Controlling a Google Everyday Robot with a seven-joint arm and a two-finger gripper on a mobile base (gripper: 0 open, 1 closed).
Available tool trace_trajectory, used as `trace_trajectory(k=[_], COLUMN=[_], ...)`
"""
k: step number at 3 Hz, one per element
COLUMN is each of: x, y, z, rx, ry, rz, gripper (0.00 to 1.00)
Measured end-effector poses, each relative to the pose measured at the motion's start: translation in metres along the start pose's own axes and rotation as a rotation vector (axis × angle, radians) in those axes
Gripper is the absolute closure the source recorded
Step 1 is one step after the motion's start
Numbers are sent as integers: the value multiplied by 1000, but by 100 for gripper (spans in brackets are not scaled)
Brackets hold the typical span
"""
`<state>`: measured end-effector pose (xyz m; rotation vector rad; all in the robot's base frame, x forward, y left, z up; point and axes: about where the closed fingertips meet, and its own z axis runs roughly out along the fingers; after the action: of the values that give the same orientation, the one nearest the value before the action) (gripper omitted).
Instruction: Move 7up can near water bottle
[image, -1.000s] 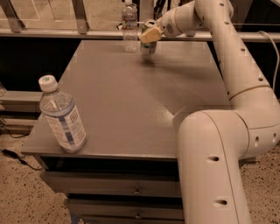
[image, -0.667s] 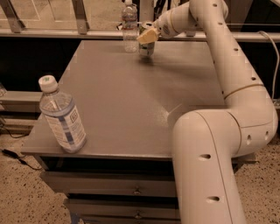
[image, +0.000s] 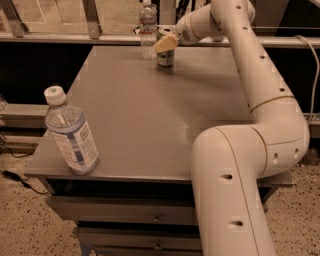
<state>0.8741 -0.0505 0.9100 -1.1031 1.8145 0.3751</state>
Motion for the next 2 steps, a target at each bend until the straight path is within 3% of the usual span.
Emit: trace_trajectory(k=[1,2], x=[2,5], y=[-1,-3], z=[1,-1], rx=[1,6], ry=[6,11], rz=[2,6], gripper=[0,0])
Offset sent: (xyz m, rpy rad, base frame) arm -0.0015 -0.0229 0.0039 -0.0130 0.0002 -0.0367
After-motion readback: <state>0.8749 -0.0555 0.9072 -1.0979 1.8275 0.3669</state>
